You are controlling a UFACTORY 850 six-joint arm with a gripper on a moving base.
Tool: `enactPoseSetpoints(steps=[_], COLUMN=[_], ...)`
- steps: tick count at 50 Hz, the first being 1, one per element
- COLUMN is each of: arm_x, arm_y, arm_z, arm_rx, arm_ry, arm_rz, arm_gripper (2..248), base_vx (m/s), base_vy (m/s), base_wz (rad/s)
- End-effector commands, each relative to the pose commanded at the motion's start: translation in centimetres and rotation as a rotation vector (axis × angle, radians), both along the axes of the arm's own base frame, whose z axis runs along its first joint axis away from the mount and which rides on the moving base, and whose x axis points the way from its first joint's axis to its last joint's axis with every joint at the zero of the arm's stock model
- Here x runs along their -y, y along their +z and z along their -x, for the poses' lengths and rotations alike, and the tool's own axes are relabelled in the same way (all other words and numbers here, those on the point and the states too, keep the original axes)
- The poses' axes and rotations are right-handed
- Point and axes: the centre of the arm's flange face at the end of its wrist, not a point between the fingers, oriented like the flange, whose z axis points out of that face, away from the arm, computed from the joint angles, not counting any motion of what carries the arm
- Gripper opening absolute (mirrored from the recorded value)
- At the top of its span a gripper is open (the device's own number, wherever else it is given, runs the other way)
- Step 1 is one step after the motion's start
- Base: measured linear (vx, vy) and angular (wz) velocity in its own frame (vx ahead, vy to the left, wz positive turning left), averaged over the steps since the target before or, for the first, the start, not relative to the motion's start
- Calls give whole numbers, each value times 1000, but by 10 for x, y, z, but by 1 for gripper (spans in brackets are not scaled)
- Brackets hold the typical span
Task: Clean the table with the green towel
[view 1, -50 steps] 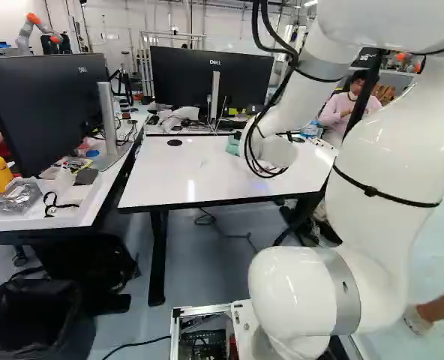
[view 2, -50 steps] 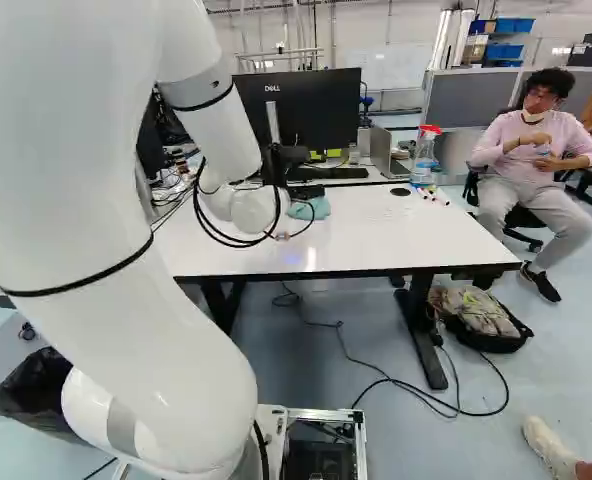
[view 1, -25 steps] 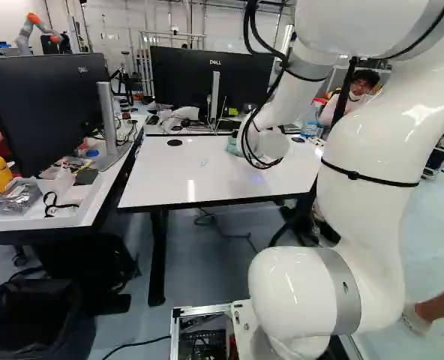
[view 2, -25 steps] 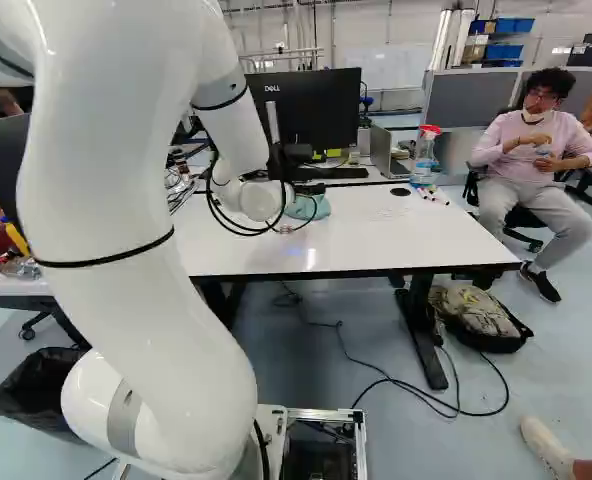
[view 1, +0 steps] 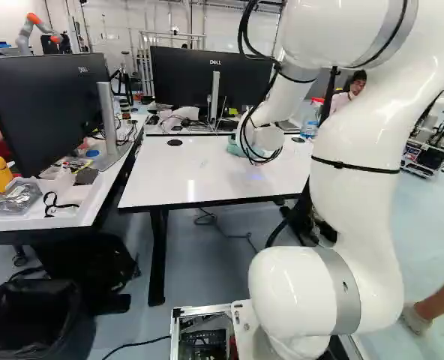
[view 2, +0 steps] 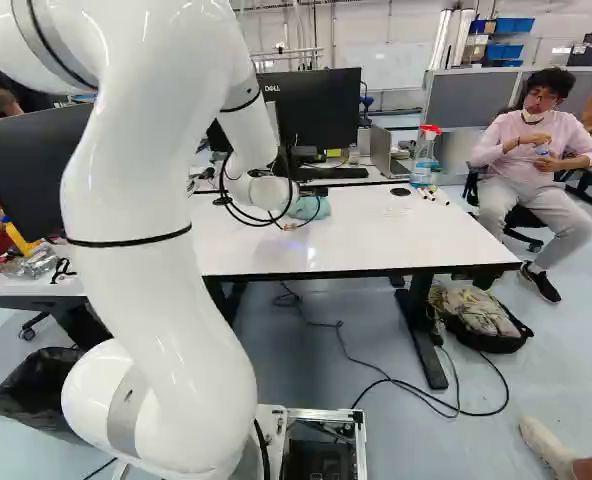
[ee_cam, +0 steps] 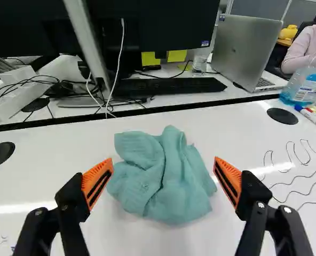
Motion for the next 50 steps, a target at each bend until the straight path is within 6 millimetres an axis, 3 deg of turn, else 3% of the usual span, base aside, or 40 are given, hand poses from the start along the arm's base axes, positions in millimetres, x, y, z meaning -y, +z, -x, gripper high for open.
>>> enactPoseSetpoints(steps=[37,50], arm_x=[12,13], arm_y=[-27,-27], arm_z=[-59,-63], arm_rx=[-202,-199], arm_ry=[-8,-9], arm_rz=[-26,-26], arm_gripper=[247,247], base_vx=[0,0], base_vy=[0,0], base_wz=[0,0])
